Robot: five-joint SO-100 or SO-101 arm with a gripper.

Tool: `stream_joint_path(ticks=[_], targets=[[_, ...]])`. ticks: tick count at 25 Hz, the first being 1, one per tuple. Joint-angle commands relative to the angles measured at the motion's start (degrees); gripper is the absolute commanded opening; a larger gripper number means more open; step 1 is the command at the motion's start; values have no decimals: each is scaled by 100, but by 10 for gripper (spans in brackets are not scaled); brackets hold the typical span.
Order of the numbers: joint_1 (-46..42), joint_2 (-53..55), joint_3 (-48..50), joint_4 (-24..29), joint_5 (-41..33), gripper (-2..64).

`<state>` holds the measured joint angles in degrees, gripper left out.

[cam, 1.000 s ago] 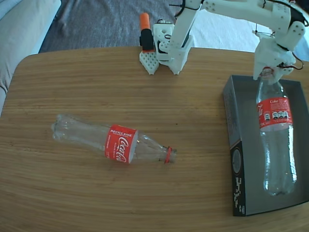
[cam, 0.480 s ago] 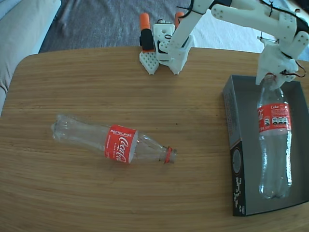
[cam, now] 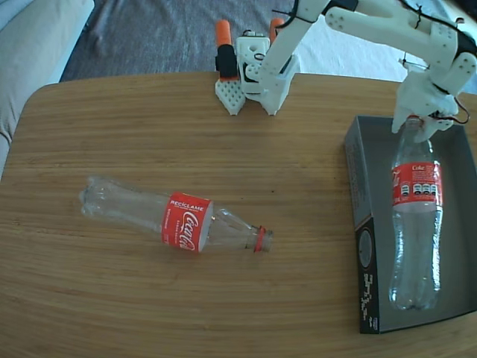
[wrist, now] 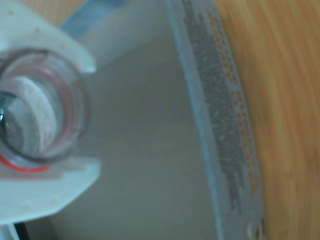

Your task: Grasp the bottles and put them in the box.

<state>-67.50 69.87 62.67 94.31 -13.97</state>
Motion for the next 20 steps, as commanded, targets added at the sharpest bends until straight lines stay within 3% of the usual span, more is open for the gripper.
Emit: stream_joint_path(ticks=[1, 20], targets=[[-35, 193, 44, 378, -26, -3], [-246, 79, 193, 88, -35, 1]])
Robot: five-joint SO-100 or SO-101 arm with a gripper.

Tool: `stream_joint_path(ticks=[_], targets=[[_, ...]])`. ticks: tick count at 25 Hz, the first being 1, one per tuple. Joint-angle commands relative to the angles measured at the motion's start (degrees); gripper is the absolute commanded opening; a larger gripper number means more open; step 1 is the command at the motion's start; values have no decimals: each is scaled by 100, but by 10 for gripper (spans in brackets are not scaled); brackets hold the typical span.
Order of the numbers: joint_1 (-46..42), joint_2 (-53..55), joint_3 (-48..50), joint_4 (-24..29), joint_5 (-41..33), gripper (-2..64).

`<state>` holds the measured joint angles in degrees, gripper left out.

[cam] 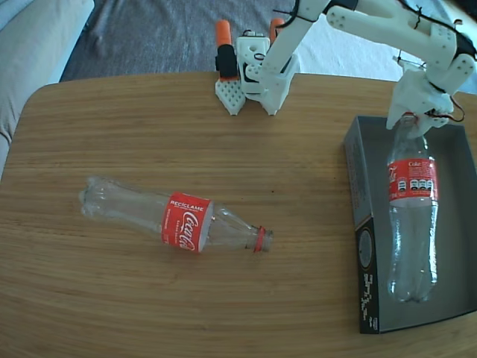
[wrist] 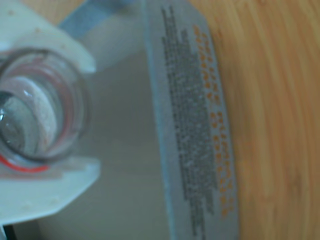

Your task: Grasp the bottles and put them in the box.

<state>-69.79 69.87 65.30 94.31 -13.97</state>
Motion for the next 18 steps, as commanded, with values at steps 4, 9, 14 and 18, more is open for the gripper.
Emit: stream_joint_path(ticks=[4, 9, 14, 18], targets=[[0, -123, -149, 26, -35, 0], [44, -316, -404, 26, -35, 1], [132, -554, -686, 26, -35, 0], [149, -563, -712, 26, -35, 4]])
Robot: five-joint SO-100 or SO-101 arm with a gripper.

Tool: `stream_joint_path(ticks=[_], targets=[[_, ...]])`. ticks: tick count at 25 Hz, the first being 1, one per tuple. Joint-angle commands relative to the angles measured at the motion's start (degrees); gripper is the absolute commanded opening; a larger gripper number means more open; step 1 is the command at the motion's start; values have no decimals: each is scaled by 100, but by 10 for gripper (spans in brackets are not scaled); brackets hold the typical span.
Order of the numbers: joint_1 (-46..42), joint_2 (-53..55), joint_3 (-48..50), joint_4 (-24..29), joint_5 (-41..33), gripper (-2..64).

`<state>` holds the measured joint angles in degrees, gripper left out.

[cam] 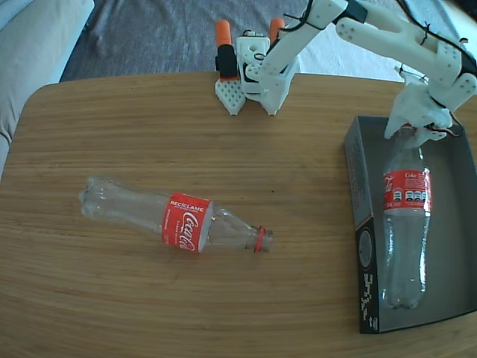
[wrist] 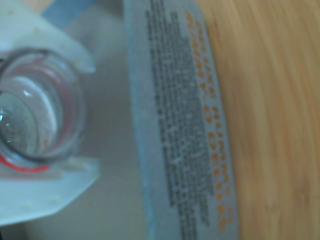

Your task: Grasp the bottles and put them in the box.

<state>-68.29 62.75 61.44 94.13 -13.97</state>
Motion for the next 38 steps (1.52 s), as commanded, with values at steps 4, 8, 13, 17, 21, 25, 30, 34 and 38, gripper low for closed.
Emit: stream_joint_path(ticks=[4, 8, 13, 17, 21, 25, 30, 34, 38], targets=[[88, 202, -308, 44, -35, 6], [141, 211, -316, 97, 26, 99], [141, 220, -325, 114, 26, 147], [141, 220, -413, 114, 26, 147], [141, 220, -589, 123, 35, 236], [141, 220, -606, 70, 35, 349], [141, 220, -606, 70, 35, 349], [141, 220, -615, 53, 9, 354], [185, 220, -1020, 70, 0, 354]])
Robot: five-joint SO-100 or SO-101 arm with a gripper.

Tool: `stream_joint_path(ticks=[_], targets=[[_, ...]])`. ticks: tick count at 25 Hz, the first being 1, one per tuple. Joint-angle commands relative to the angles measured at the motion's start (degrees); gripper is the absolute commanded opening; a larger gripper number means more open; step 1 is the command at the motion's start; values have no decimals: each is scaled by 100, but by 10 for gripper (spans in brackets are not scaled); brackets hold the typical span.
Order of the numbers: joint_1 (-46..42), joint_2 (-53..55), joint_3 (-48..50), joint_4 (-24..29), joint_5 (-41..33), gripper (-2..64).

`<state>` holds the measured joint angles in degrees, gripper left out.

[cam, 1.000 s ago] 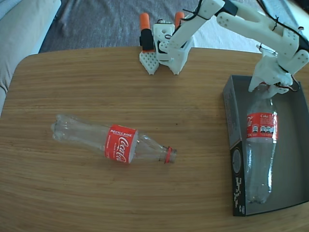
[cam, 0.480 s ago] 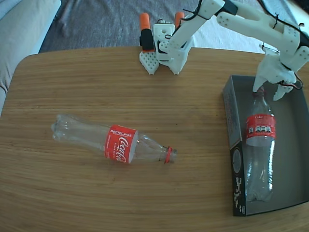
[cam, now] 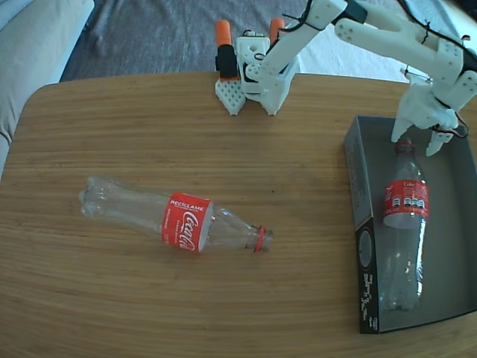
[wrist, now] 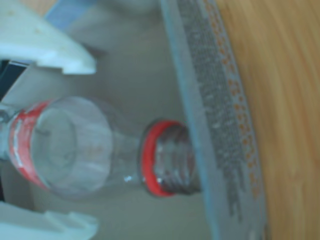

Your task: Grasp the bottles and put them in the box.

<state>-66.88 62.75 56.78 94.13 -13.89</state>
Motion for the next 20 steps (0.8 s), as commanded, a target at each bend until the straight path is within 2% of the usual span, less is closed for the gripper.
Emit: stream_joint_path(ticks=[1, 5, 9, 11, 17, 20], targets=[[114, 220, -765, 97, -9, 355], [316, 220, -1494, 308, -26, 361], [738, 220, -1784, 404, 18, 442], [1028, 290, -1881, 404, 26, 456], [2347, 984, -1600, 413, 44, 453], [2962, 1521, -1257, 413, 483, 453]])
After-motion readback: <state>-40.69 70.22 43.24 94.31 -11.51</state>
